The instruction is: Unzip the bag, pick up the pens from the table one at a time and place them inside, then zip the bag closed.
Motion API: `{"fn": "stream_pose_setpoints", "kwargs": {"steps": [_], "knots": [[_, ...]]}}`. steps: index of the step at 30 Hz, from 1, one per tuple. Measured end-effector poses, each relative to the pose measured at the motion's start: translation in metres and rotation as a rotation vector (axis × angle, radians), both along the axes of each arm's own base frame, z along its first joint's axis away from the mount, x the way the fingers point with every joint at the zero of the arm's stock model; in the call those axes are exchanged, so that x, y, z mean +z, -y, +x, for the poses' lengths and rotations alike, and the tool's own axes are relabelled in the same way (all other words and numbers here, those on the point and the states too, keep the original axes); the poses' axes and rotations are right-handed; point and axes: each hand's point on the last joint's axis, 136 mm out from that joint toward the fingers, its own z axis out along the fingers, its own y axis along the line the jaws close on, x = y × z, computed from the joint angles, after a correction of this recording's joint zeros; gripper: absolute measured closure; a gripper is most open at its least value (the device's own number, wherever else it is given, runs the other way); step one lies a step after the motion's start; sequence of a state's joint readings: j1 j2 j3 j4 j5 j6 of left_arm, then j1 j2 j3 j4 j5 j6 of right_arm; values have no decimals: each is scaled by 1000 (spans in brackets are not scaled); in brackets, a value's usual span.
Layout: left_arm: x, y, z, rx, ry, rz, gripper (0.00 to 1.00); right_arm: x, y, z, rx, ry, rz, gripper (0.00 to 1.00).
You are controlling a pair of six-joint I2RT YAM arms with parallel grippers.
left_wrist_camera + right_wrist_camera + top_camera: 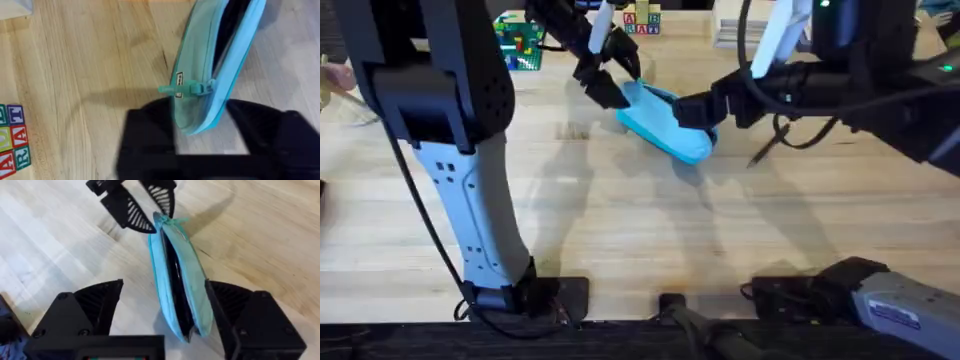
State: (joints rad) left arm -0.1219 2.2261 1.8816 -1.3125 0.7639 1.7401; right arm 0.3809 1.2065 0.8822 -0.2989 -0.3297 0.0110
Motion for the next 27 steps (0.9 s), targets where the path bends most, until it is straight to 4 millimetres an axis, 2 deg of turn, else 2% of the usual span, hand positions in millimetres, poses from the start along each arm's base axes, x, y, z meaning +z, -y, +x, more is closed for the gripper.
{"fn": "stream_pose_setpoints", "kwargs": {"steps": [1, 2, 3, 15, 27], "knots": [[0, 0, 0, 0, 0, 0, 179, 2, 2, -4, 1, -2, -5, 4], [0, 0, 0, 2, -2, 0, 59, 3, 4, -7, -1, -3, -9, 5], [0, 0, 0, 1, -2, 0, 23, 5, 5, -9, -1, 0, -12, 4], [0, 0, 1, 1, 7, -2, 9, 37, 16, -31, -6, 74, 8, 4], [1, -8, -8, -1, -29, 48, 9, 48, 23, -49, -7, 86, 12, 4]]}}
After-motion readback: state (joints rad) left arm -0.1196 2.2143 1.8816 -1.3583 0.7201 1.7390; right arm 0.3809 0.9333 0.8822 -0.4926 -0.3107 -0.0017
